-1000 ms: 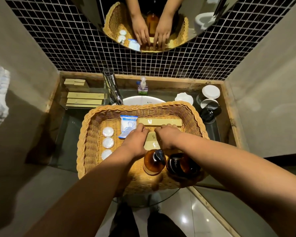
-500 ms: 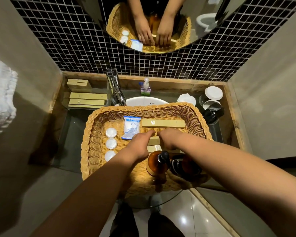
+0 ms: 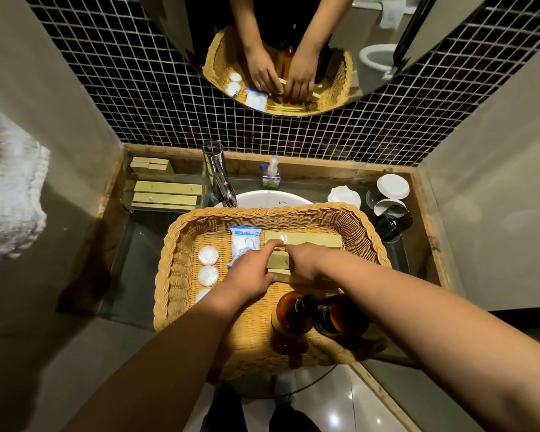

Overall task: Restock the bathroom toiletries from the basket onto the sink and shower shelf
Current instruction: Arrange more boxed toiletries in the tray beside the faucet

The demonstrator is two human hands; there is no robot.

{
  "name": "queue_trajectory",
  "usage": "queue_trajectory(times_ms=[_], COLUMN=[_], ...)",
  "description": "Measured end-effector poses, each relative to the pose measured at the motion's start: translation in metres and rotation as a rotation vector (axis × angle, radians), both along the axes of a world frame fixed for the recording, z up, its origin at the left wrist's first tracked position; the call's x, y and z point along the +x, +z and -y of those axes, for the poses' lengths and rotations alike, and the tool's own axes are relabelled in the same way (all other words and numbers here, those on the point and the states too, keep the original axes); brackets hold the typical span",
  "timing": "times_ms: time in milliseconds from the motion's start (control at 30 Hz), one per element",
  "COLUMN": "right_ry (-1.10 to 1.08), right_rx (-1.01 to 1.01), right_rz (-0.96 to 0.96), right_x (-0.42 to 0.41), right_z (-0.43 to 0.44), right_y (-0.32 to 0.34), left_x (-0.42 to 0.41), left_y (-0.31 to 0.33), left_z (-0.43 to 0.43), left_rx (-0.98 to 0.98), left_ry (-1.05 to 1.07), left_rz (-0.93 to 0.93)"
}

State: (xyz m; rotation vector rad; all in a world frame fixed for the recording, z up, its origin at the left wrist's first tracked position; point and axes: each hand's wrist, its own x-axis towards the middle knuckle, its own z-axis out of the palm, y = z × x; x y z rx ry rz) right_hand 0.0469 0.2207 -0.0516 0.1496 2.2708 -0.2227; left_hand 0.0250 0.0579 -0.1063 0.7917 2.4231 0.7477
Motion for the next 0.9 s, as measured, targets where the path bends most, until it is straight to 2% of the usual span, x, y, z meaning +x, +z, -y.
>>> queue_trajectory(times_ms=[167,400,500,600,767,900], right_ry=[-0.078,-0.119,-0.096,-0.082,-0.164,-0.105], right_rx=[-0.023,-0.093,-0.105,-0.099,-0.249,-0.32], right_rz=[-0.056,-0.166,-0.222,-0.366,-0.548,-0.676], right_x=[-0.014,-0.043,-0.057,-0.073,-0.102,-0.119], right_z=[0.004,0.01,0.014,0.023,0.047,0.072], right_y=[0.007,0.028,0.04,0.05,0.057,0.06], left_x=[-0.009,-0.038,-0.059,-0.08,-0.116,-0.143], left_y=[0.001,0.017,0.024,0.037,0.066,0.081], left_z=[0.005,0.006,0.013,0.025,0.051,0.082], left_rx=[0.156,0.277,0.284,0.311,0.39,0.468], left_ry=[0.155,0.246,0.276,0.336,0.413,0.478], left_rz=[0.163,0.187,0.165,0.146,0.053,0.026])
